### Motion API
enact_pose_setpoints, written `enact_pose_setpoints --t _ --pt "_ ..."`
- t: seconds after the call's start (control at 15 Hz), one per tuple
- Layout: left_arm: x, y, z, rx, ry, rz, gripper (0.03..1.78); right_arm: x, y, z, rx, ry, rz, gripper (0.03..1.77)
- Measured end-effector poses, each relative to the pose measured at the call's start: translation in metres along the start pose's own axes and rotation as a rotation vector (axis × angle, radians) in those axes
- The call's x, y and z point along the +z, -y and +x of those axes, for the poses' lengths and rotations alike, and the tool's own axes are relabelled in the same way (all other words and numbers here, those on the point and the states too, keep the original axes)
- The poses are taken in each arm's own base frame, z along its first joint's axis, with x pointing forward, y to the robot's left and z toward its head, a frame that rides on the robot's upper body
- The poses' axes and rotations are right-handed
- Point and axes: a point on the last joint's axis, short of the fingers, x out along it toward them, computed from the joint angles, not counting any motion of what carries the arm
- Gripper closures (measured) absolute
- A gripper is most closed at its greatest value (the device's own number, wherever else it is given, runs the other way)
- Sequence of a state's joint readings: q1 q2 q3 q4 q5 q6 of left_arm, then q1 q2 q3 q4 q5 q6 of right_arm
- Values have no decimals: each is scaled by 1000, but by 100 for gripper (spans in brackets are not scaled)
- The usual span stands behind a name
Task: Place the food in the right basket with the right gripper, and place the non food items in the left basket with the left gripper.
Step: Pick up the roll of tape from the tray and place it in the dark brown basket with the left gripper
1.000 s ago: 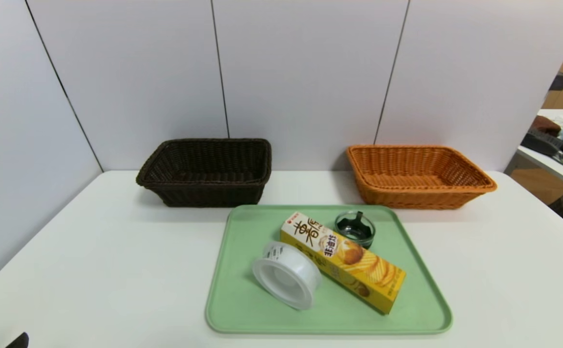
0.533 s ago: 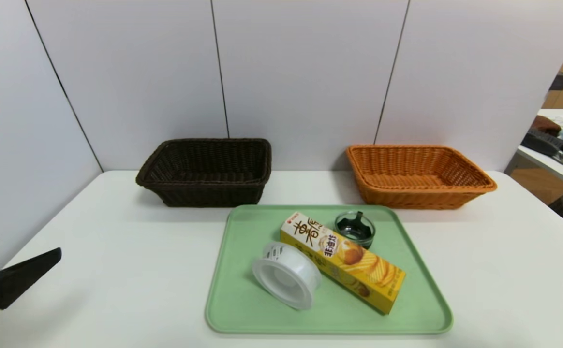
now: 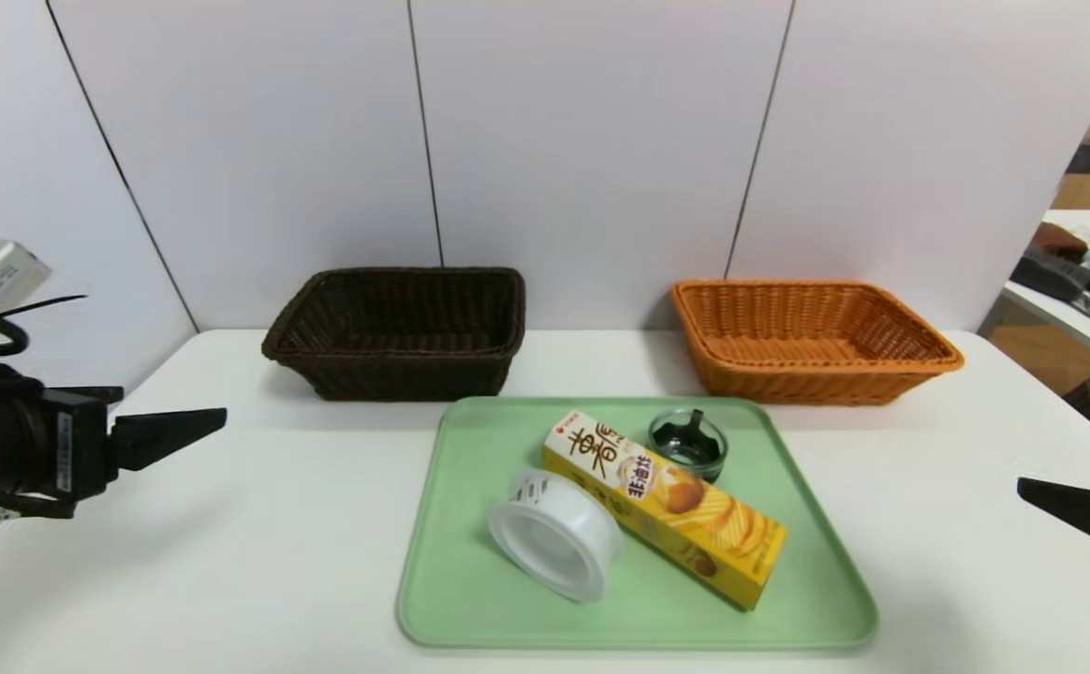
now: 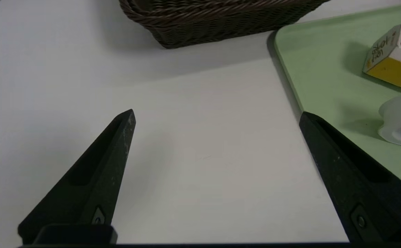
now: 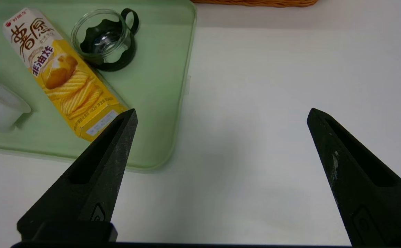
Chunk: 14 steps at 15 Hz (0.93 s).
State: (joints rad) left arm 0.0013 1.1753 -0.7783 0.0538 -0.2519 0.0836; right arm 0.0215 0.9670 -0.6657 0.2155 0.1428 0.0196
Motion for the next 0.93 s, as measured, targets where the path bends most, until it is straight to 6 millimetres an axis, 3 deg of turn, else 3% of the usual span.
enact_pose_setpoints --t 0.4,0.67,0.93 --pt "-1 11 17 -115 -48 28 12 -9 -2 -5 47 -8 -26 10" --pt "3 40 21 -281 -48 99 12 -18 -6 -11 166 -2 -46 10" --pt "21 70 27 -526 -16 163 12 -19 -11 -8 224 -19 -84 10"
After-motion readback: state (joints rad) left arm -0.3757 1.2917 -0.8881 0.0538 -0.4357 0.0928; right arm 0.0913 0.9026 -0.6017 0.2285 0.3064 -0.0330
